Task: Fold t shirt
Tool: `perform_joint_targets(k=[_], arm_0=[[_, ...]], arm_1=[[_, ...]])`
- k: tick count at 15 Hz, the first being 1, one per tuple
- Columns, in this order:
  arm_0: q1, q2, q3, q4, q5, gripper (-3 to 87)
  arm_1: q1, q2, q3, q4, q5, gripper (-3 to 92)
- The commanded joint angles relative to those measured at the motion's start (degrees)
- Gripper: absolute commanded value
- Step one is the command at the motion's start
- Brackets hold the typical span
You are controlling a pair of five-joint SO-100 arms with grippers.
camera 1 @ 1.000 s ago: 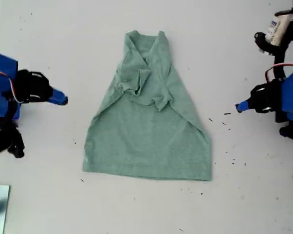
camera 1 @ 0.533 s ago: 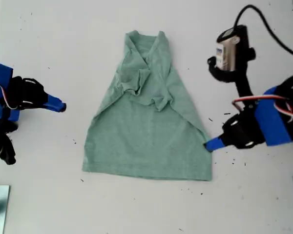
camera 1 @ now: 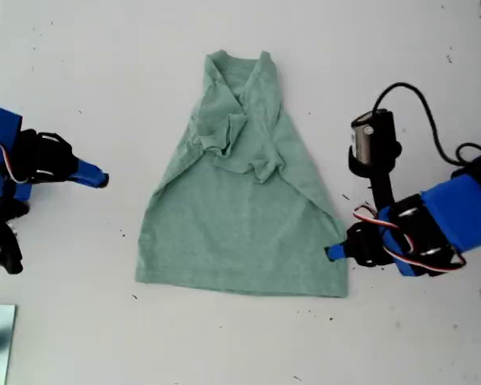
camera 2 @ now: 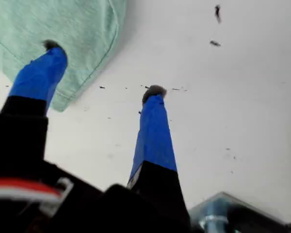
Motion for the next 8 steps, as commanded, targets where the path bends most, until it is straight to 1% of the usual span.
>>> perform_joint_targets(k=[1, 2, 3, 4, 6, 7, 8], arm_0=[[1.41, 0.53, -0.44, -0.88, 0.35, -0.2], [1.76, 0.53, -0.44, -0.88, 0.35, -0.2], [2.02, 0.53, -0.35, -0.88, 0.35, -0.2], [2.2, 0.53, -0.35, -0.88, 0.35, -0.2], [2.81, 0.53, -0.26, -0.88, 0.44, -0.2], [2.9, 0.7, -0.18, -0.88, 0.44, -0.2], [2.9, 1.32, 0.0, -0.88, 0.44, -0.2]], arm_1=[[-2.81, -6.06, 1.41, -12.13, 4.57, 29.4], [-3.6, -11.95, -1.23, -14.5, 5.54, 29.5], [-3.69, -16.52, -2.9, -15.56, 5.89, 27.2], [-3.96, -19.25, -2.9, -16.44, 7.65, 4.2], [-3.69, -20.57, -1.58, -18.72, 6.24, 2.5], [-3.96, -18.54, 0.62, -18.98, 6.68, 2.5], [-4.04, -15.29, 2.29, -17.49, 6.68, 2.5]])
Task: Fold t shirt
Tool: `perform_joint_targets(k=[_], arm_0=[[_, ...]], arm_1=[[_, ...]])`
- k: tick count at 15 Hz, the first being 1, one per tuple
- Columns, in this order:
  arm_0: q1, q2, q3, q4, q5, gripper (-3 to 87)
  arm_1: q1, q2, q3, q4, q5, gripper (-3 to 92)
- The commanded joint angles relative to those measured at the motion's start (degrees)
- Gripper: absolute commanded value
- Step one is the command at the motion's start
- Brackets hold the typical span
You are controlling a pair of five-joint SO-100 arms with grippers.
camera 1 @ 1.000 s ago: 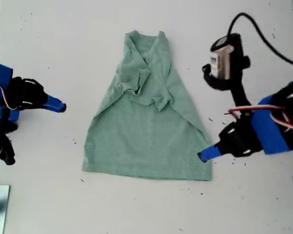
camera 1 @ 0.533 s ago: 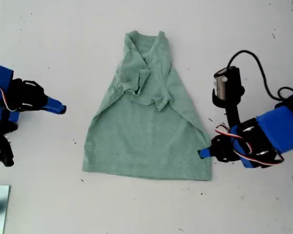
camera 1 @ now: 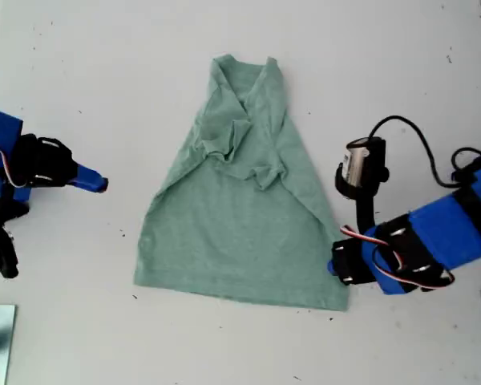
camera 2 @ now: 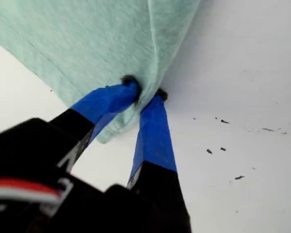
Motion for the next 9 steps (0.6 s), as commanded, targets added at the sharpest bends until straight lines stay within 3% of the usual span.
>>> perform_joint_targets(k=[1, 5, 9], arm_0=[[0.88, 1.23, -0.26, -0.97, 0.44, -0.2], [0.7, 1.49, -0.26, -1.05, 0.44, -0.2], [0.79, 2.2, -0.18, -1.05, 0.18, -0.2]], arm_1=[[-0.7, 5.8, 3.6, 5.19, -0.18, 2.5], [3.78, 20.3, -5.89, 25.49, -7.65, 2.5], [7.29, 15.21, -22.94, 28.48, -11.34, 2.5]])
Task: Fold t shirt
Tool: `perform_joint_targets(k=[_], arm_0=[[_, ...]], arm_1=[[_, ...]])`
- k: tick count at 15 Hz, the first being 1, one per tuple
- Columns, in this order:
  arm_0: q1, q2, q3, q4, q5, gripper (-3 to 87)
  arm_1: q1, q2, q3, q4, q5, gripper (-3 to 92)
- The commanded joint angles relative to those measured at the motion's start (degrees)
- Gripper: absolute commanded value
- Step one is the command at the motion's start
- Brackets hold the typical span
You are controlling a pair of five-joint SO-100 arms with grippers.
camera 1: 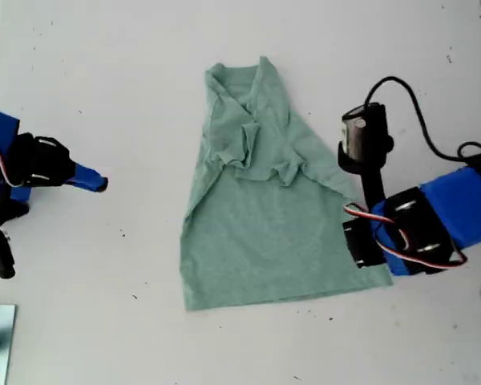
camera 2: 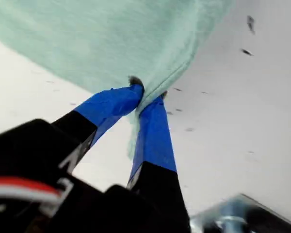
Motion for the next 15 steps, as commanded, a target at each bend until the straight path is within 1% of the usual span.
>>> perform_joint_targets(k=[1, 2, 3, 4, 5, 7, 8, 9, 10, 11, 12, 13, 15], arm_0=[[0.35, 0.44, -0.35, -0.97, 0.35, -0.2], [0.26, 0.44, -0.26, -0.97, 0.35, -0.2], [0.18, 0.44, -0.26, -0.97, 0.44, -0.2], [0.18, 0.44, -0.26, -0.97, 0.44, -0.2], [0.26, 0.44, -0.26, -0.97, 0.44, -0.2], [0.09, 0.44, -0.26, -1.05, 0.44, -0.2], [0.09, 0.44, -0.26, -1.05, 0.44, -0.2], [0.18, 0.44, -0.26, -1.14, 0.44, -0.2], [0.35, 0.44, -0.18, -1.14, 0.44, -0.2], [0.35, 0.44, -0.09, -1.23, 0.44, -0.2], [0.26, 0.44, -0.09, -1.32, 0.44, -0.2], [0.35, 0.44, -0.09, -1.32, 0.53, -0.2], [0.26, 0.44, -0.09, -1.32, 0.62, -0.2]], arm_1=[[2.37, -4.92, -10.72, -0.79, -0.88, 2.5], [3.6, -8.61, -12.92, -4.22, -1.14, 2.5], [4.57, -12.57, -14.41, -9.84, -2.9, 2.5], [5.01, -16.08, -14.77, -14.59, -3.43, 6.5], [5.19, -18.81, -14.5, -17.84, -3.78, 17.1], [5.8, -22.15, -13.71, -23.29, -6.06, 26.2], [5.89, -23.47, -14.59, -22.15, -5.62, 22.2], [5.19, -22.41, -18.72, -15.64, -6.06, 25.2], [5.01, -21.71, -27.69, -4.31, -7.56, 25.5], [5.19, -20.83, -35.16, 3.69, -12.13, 26.2], [4.83, -17.4, -37.97, 8.96, -13.97, 25.9], [4.75, -11.69, -36.12, 11.69, -15.56, 21.6], [7.56, 5.89, -17.49, 11.34, -16.87, 12.3]])
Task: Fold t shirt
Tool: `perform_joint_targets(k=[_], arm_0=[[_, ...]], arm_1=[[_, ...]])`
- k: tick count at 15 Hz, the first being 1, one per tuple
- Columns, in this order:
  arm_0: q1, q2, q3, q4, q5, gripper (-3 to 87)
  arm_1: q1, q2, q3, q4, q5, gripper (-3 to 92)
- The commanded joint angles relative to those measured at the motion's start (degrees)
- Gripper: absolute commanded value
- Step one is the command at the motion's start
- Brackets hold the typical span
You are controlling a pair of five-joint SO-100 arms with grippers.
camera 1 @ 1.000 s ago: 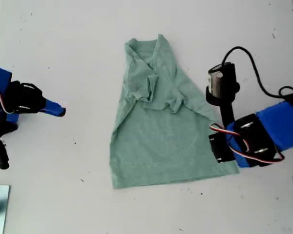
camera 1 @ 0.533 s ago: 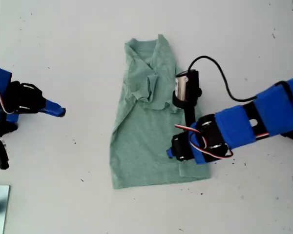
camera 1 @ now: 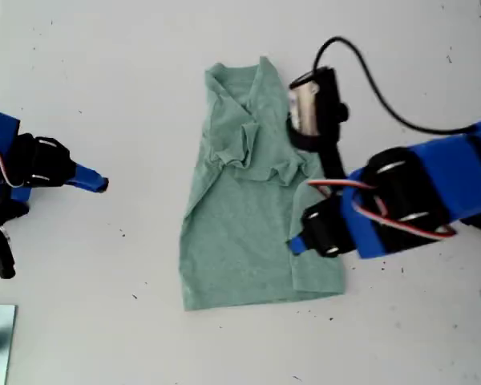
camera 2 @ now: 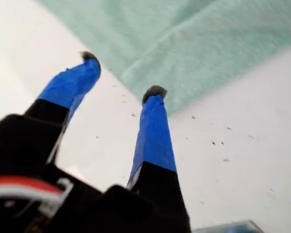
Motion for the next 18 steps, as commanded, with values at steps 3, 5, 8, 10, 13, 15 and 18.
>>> perform_joint_targets(k=[3, 5, 8, 10, 13, 15, 18], arm_0=[[0.09, 0.26, -0.26, -1.14, 1.41, -0.2], [-0.35, 0.26, -0.26, -1.23, 1.67, -0.2], [-0.44, -0.7, -0.62, -1.14, 0.53, -0.2], [4.83, -14.24, -13.45, -0.09, -4.31, -0.2], [13.97, -46.93, -47.55, 8.26, -11.16, -0.2], [19.69, -66.62, -72.6, 15.21, -13.97, -0.2], [22.85, -73.92, -81.04, 15.91, -18.37, 26.5]], arm_1=[[11.51, 37.53, 42.01, -3.08, -12.74, 1.5], [19.16, 51.77, 60.47, -4.66, -17.31, 1.5], [24.52, 75.5, 79.28, -11.51, -20.3, 1.6], [25.4, 66.18, 77.34, -11.95, -20.48, 1.6], [28.21, 65.57, 76.46, -12.39, -22.5, 1.6], [28.83, 66.18, 76.73, -12.39, -22.68, 1.6], [28.48, 66.36, 76.55, -12.13, -22.59, 1.6]])
